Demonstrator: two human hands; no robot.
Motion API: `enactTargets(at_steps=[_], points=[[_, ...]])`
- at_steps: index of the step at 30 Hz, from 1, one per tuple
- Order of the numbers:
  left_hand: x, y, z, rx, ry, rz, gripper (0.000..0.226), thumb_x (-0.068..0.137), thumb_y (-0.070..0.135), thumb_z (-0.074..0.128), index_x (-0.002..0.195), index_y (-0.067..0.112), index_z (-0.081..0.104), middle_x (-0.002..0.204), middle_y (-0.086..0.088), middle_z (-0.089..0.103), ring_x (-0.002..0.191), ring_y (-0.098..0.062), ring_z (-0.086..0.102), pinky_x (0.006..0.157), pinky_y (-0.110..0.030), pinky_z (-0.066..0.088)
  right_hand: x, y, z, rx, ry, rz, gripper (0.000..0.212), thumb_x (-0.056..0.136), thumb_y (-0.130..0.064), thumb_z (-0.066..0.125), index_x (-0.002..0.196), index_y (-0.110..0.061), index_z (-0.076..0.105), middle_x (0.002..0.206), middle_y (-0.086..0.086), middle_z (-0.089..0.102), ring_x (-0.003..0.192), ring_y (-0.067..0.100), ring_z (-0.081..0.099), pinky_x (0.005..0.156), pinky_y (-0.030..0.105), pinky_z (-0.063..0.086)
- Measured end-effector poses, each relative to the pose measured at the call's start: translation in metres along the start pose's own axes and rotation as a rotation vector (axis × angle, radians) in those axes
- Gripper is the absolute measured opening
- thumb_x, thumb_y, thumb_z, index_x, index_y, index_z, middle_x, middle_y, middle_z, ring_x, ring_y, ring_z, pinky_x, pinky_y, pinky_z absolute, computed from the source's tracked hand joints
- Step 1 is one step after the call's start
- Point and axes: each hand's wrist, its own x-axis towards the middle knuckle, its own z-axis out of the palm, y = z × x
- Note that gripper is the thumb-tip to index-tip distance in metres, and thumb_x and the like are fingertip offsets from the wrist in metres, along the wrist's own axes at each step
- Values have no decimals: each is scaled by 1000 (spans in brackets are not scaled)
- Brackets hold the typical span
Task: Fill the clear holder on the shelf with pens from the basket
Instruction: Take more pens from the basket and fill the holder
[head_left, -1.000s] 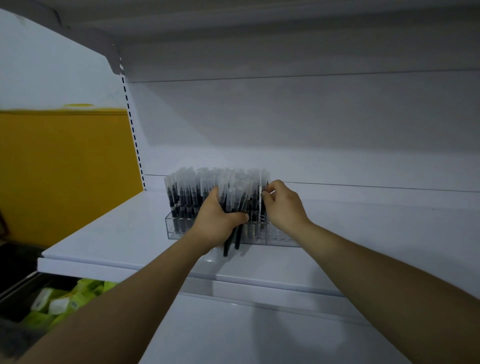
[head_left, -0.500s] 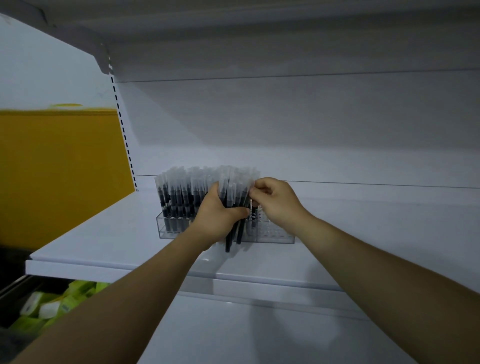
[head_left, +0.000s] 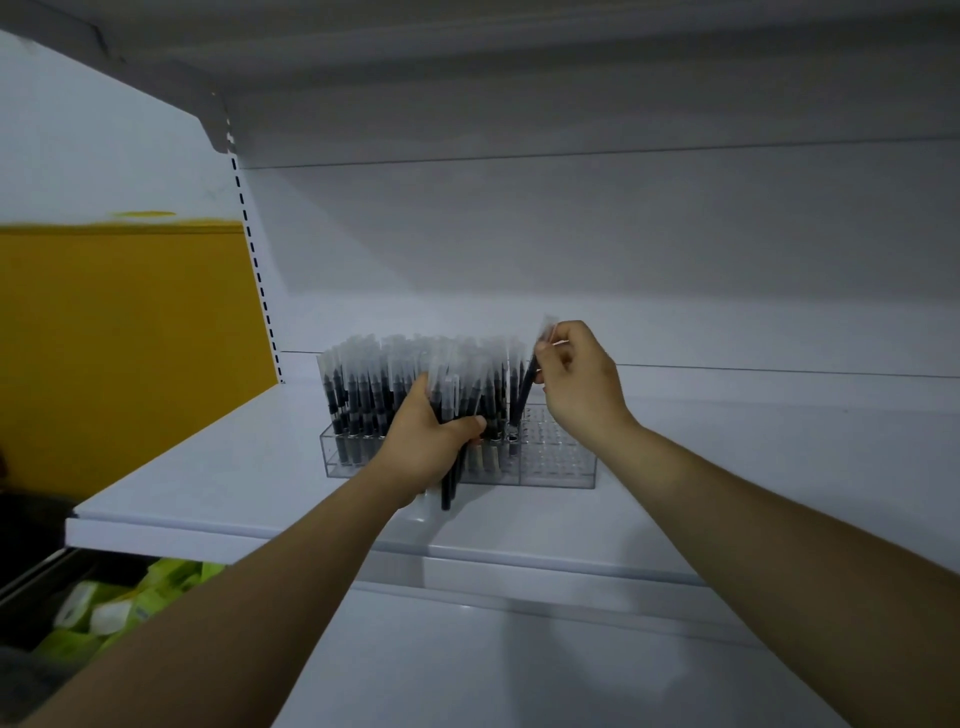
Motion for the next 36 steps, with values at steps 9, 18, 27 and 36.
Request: enactTargets(at_steps=[9,18,27,36], points=[[1,-2,-4,14,-18,55,37,90,4,63,117,20,44,96,4,62,84,-7,62,61,-5,48,-11,5,15,-198,-131,-48,14,99,-24,47,103,-12,52,83,8,61,74,26,55,68,37,48],[4,-6,-11,45,-14,43,33,86,7,68,116,12,56,94,-1,68,82,-10,67,65,-14,49,-10,11,20,-337,-143,43,19,99,-31,47,101,-12,50,89,5,58,81,23,56,74,38,48],[5,2,2,2,-18,76,30,84,3,70,110,13,58,91,-4,68,78,-16,67,63,-18,53,-19,-16,11,-131,-205,-79,12,92,-26,61,94,-16,68,88,-5,60,78,7,53,70,14,43],[6,4,7,58,-26,53,28,86,11,69,111,11,58,92,-7,70,82,-19,69,69,-27,53,-22,-12,12,-26,-137,58,11,95,-24,51,90,-16,59,88,6,67,85,25,64,68,30,49]])
